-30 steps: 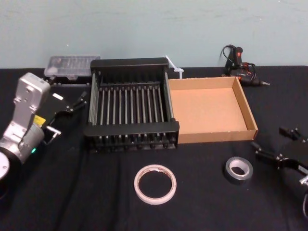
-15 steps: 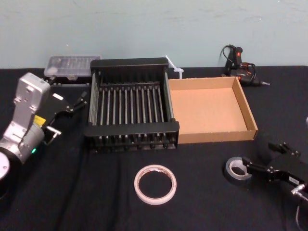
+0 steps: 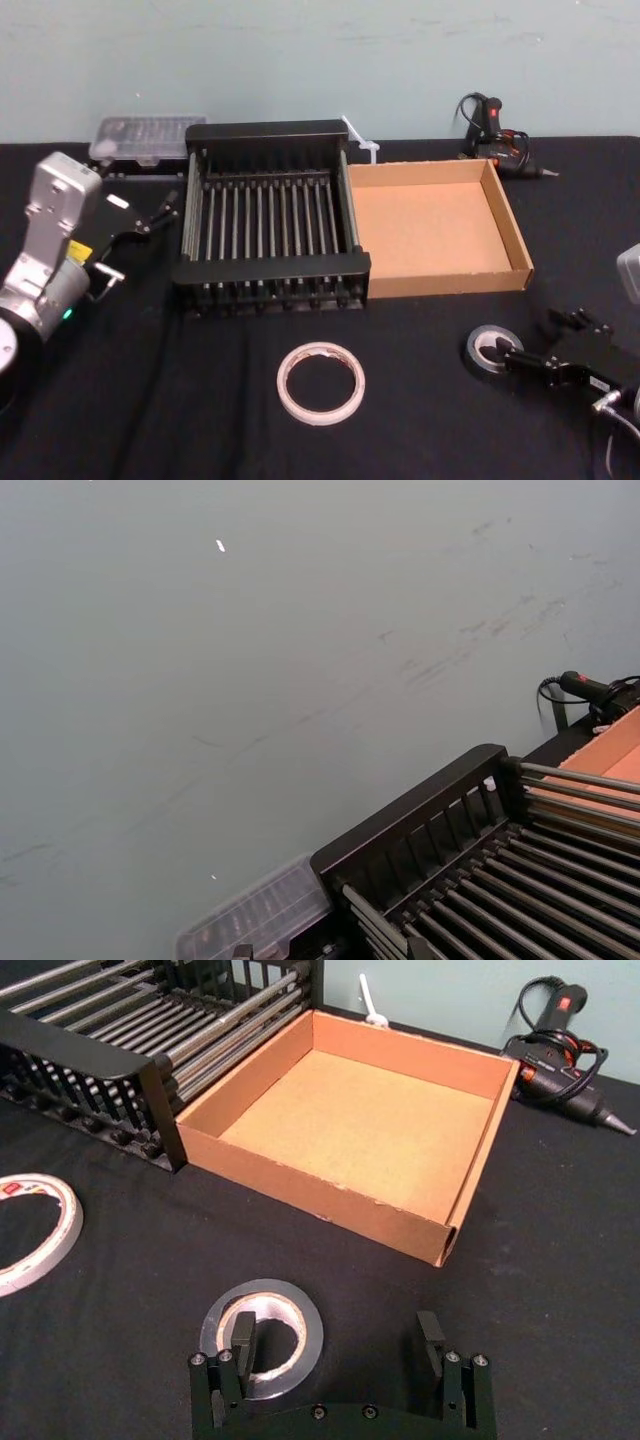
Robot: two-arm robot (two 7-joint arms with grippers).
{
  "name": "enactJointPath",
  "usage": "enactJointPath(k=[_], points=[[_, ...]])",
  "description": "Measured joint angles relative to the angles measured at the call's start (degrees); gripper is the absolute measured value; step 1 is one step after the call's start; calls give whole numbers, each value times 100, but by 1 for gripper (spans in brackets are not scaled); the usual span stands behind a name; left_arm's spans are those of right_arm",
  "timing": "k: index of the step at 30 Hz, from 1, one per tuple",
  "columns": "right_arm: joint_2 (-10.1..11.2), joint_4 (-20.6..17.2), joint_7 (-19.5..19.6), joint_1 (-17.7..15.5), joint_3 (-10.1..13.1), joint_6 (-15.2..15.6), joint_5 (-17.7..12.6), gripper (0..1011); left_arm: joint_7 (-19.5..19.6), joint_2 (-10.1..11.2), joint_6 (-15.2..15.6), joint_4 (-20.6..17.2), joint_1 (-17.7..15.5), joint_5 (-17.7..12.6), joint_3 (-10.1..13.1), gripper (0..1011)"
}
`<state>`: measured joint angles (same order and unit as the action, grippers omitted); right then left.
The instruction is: Pick up the white tape and place it into the black box , Pick up the silver tape and place it into the brown box.
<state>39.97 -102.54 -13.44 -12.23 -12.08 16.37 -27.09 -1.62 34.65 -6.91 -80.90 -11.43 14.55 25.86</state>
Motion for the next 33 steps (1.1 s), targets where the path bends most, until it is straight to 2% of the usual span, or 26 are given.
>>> enactJointPath(k=[21,33], points=[[-401,452,-216,325,-89,100,335,1002,0,0,0,0,0,0,0,1001],[-393,446,-211,319,-87,96,336,1002,0,0,0,0,0,0,0,1001]])
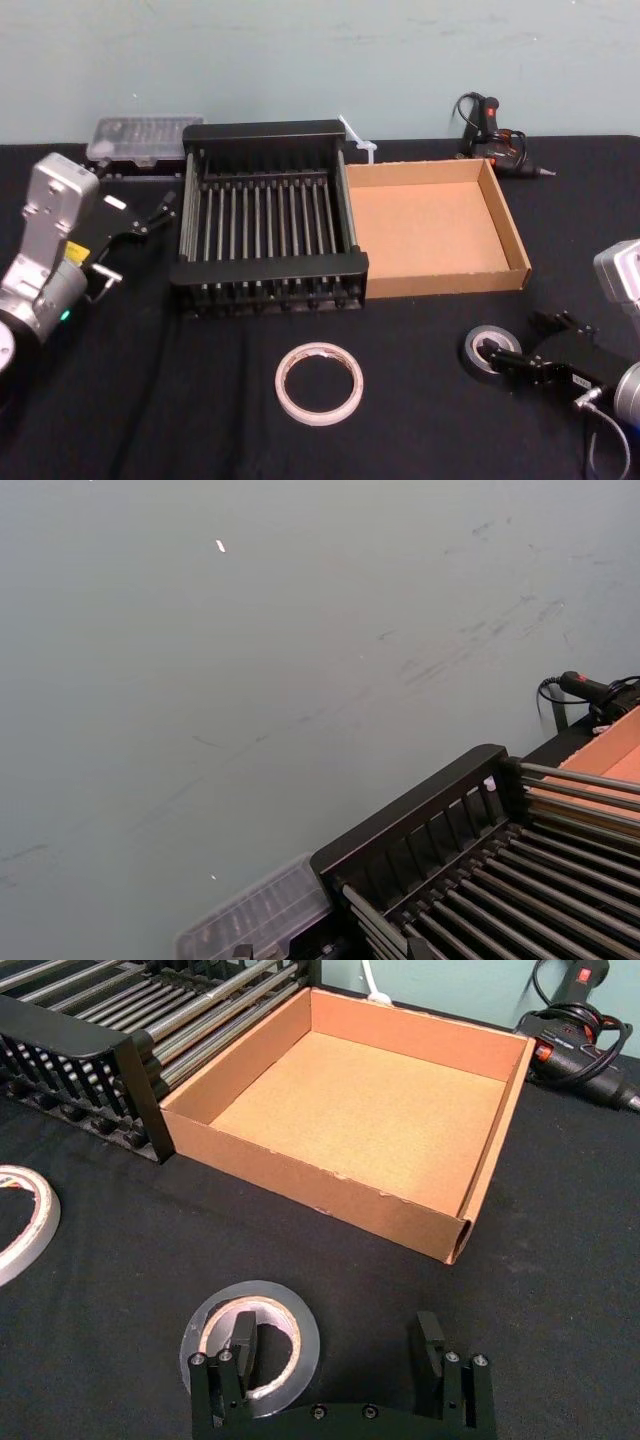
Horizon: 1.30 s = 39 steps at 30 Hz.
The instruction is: Pick up the white tape and place it into the black box , Pick up the silver tape and place it into the brown box.
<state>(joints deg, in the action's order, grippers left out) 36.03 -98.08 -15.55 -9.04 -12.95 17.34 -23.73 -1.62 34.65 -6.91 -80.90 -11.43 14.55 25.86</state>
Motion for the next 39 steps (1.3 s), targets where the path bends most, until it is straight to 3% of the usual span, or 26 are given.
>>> enactJointPath(k=[8,21,30,39], points=[[7,-9,4,-4,1,0,-10,860,0,0,0,0,0,0,0,1001],[13,-13,10,-11,1,1,-13,421,0,0,0,0,0,0,0,1001],[-2,-15,-3,-8,10,-14,-7,174,0,0,0,0,0,0,0,1002],[-116,18,-113,-8,85,-234,165,162,0,0,0,0,0,0,0,1001]])
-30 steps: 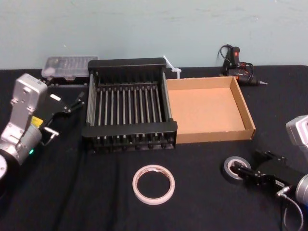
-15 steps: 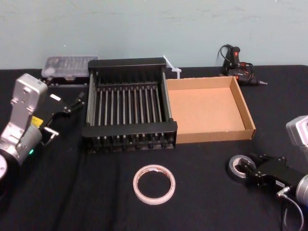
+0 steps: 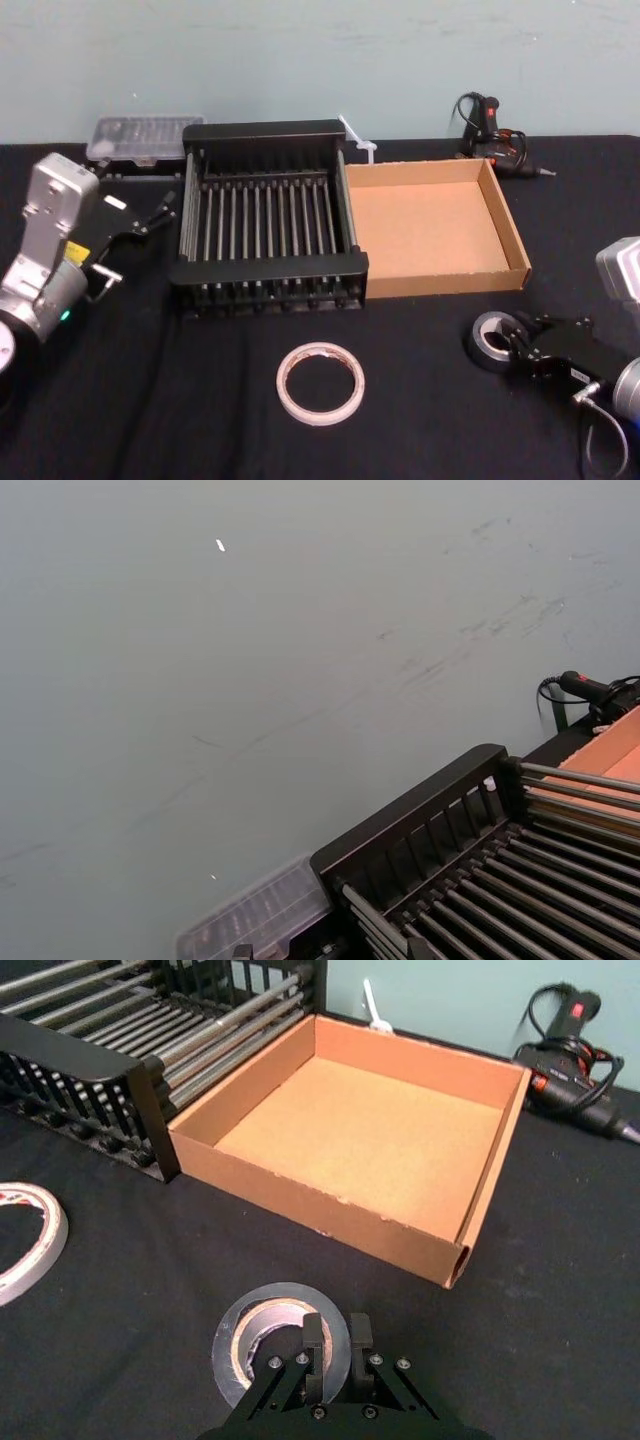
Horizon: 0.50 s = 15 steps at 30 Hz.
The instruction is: Pick up the white tape and place it into the black box , Pick up the silver tape and place it into the brown box.
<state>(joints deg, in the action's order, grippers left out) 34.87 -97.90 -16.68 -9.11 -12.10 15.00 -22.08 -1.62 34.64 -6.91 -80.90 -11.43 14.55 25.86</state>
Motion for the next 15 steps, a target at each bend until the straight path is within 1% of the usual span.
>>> enactJointPath(k=[4,9,15], points=[[-46,14,-91,-17,50,-162,76,162,0,0,0,0,0,0,0,1001],[-68,10,-169,-39,98,-295,114,162,0,0,0,0,0,0,0,1001],[-117,-88,-284,-120,231,-669,139,162,0,0,0,0,0,0,0,1002]])
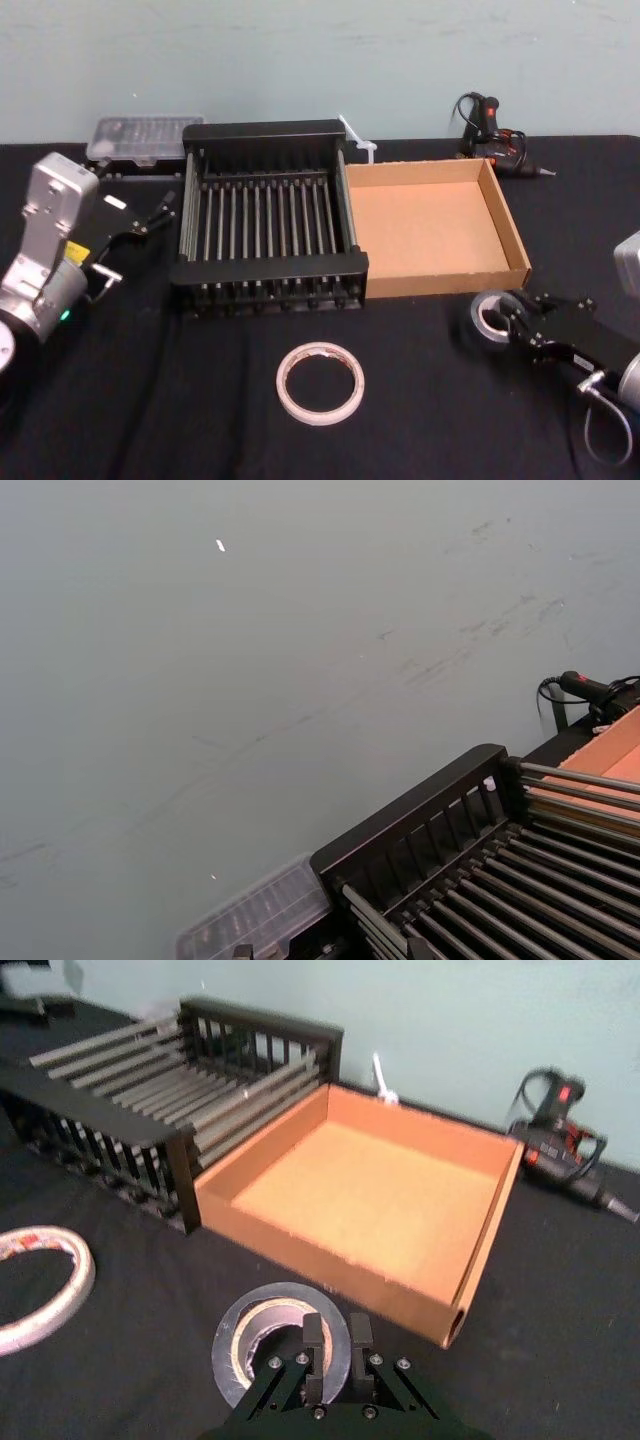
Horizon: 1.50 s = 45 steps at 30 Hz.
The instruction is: Pick up the white tape and place it into the black box , Pick up the silver tape and place it into the brown box.
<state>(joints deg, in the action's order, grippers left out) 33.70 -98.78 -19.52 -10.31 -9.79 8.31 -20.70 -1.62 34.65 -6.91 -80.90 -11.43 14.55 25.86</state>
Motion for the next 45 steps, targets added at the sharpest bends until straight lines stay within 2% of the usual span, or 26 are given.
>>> enactJointPath(k=[11,19,25,29,31,35,45], points=[[-75,-300,-28,-72,180,-340,77,164,0,0,0,0,0,0,0,1001],[-222,-322,5,83,242,-397,91,162,0,0,0,0,0,0,0,1001],[-324,-247,20,317,238,-366,100,162,0,0,0,0,0,0,0,1001],[-417,-89,16,553,207,-240,56,162,0,0,0,0,0,0,0,1001],[-469,36,1,709,186,-64,-54,162,0,0,0,0,0,0,0,1002],[-526,229,26,958,113,104,-85,162,0,0,0,0,0,0,0,1001],[-653,912,6,1664,-186,272,-6,164,0,0,0,0,0,0,0,1001]])
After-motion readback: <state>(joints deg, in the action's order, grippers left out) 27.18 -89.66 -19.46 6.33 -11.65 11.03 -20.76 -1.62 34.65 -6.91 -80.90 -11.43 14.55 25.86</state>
